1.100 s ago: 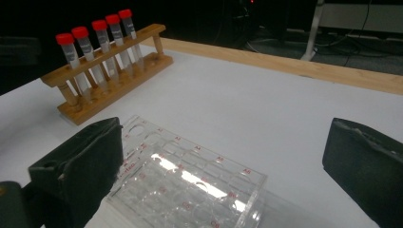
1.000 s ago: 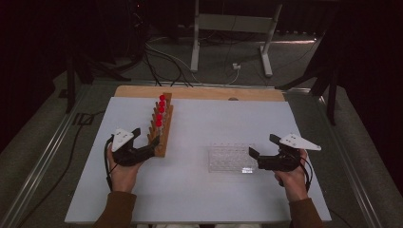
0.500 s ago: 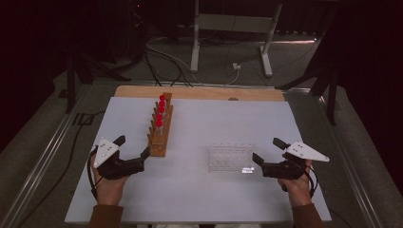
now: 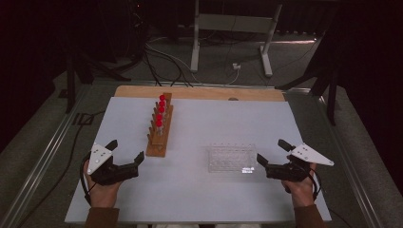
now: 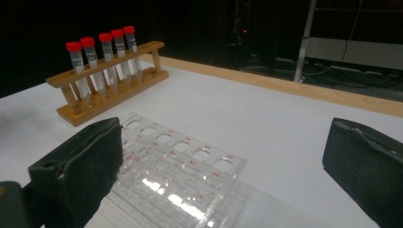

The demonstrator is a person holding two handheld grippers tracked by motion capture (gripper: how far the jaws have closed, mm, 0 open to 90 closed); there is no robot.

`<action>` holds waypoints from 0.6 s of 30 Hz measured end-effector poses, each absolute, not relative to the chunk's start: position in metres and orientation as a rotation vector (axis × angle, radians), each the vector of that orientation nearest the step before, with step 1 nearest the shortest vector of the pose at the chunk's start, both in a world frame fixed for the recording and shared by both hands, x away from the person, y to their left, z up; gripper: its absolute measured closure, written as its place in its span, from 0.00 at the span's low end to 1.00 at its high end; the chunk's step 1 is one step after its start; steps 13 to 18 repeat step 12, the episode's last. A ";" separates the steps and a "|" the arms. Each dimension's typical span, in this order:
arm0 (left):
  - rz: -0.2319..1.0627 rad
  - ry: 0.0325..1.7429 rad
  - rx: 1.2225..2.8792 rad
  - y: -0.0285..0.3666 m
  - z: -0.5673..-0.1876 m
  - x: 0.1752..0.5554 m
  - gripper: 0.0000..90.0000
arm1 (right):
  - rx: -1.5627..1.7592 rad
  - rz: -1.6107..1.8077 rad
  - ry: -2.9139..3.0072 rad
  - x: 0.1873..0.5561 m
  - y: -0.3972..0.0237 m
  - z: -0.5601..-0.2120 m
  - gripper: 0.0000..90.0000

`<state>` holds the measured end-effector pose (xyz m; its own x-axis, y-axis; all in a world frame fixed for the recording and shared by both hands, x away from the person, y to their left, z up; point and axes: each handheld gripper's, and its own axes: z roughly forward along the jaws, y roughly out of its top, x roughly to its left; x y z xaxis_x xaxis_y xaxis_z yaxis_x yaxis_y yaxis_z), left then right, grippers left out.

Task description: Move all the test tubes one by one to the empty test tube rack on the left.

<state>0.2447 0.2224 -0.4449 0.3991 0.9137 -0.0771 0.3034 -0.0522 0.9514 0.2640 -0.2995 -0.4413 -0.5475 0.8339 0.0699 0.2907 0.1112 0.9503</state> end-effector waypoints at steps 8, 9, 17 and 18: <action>0.719 1.152 1.564 0.227 -0.449 0.243 0.01 | 1.139 1.415 1.906 0.263 -0.304 -0.453 0.00; 0.720 1.158 1.560 0.229 -0.449 0.243 0.01 | 1.144 1.413 1.911 0.262 -0.304 -0.454 0.00; 0.691 1.173 1.534 0.231 -0.450 0.243 0.01 | 1.148 1.413 1.907 0.262 -0.306 -0.454 0.00; 0.691 1.173 1.534 0.231 -0.450 0.243 0.01 | 1.148 1.413 1.907 0.262 -0.306 -0.454 0.00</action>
